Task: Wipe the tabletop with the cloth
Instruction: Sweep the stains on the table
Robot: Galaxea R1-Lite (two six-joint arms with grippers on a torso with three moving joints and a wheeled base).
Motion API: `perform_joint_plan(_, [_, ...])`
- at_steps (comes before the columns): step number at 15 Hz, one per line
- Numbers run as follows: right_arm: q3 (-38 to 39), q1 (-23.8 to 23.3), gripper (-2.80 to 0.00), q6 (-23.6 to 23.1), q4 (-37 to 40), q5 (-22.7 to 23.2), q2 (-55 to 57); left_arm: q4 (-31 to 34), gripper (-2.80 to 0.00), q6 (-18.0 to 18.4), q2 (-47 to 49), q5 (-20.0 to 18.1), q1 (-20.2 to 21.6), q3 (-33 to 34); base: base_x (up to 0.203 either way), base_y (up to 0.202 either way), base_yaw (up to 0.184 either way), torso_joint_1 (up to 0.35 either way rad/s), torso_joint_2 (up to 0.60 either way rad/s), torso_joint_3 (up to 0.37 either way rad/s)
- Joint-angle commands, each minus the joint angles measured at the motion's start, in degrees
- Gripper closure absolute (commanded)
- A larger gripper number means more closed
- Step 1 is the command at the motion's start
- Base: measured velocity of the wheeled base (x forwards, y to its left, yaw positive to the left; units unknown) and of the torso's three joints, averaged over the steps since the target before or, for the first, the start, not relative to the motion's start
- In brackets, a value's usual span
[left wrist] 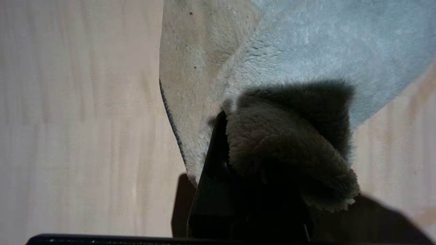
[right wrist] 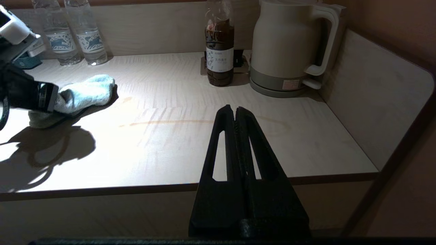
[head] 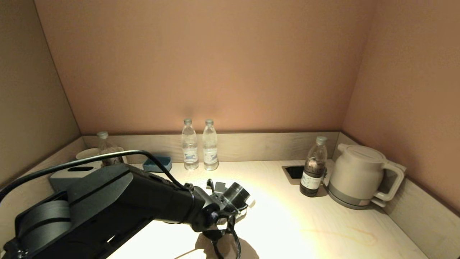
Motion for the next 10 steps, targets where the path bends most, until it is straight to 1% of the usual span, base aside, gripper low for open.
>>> perform_joint_plan(1, [0.0,0.0,0.00,0.0,0.0,0.0,0.0,3.6,0.00,-0.2,4.9,0.6,1.3,-8.3,0.000,0.000,0.000,0.000,0.00,0.000])
perform_joint_plan(3, [0.0,-0.1,0.00,0.0,0.0,0.0,0.0,7.1,0.00,0.0,7.7,1.5,1.8,-15.7,0.000,0.000,0.000,0.000,0.00,0.000])
perform_joint_plan(4, [0.0,0.0,0.00,0.0,0.0,0.0,0.0,7.9,0.00,1.8,9.4,2.2,2.1,-18.8,0.000,0.000,0.000,0.000,0.00,0.000])
perform_joint_plan(5, [0.0,-0.1,0.00,0.0,0.0,0.0,0.0,7.6,0.00,3.9,10.3,2.9,2.5,-19.6,0.000,0.000,0.000,0.000,0.00,0.000])
perform_joint_plan(7, [0.0,-0.1,0.00,0.0,0.0,0.0,0.0,7.6,0.00,3.9,10.3,2.9,2.5,-19.6,0.000,0.000,0.000,0.000,0.00,0.000])
perform_joint_plan(9, [0.0,0.0,0.00,0.0,0.0,0.0,0.0,3.0,0.00,5.9,12.4,5.7,3.7,-19.6,0.000,0.000,0.000,0.000,0.00,0.000])
perform_joint_plan(10, [0.0,0.0,0.00,0.0,0.0,0.0,0.0,2.8,0.00,6.0,12.5,5.8,3.8,-19.6,0.000,0.000,0.000,0.000,0.00,0.000])
